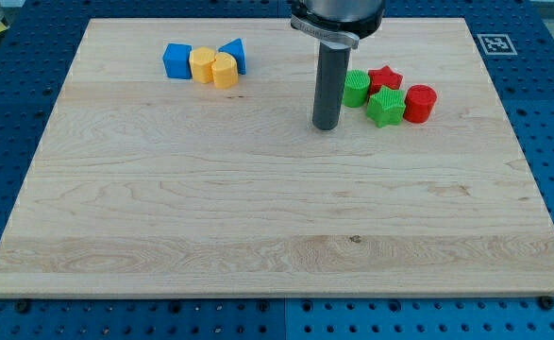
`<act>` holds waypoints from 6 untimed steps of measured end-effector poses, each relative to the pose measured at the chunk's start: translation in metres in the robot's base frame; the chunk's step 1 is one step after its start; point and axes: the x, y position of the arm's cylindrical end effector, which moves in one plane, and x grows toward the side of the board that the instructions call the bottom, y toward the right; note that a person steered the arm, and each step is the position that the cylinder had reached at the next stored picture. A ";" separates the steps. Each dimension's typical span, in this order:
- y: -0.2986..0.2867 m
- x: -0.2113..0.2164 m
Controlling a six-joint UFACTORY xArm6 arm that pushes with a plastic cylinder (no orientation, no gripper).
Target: Separate the green star from the red blocks and green circle
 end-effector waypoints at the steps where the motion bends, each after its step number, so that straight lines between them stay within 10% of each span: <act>1: 0.005 0.000; 6: 0.020 -0.048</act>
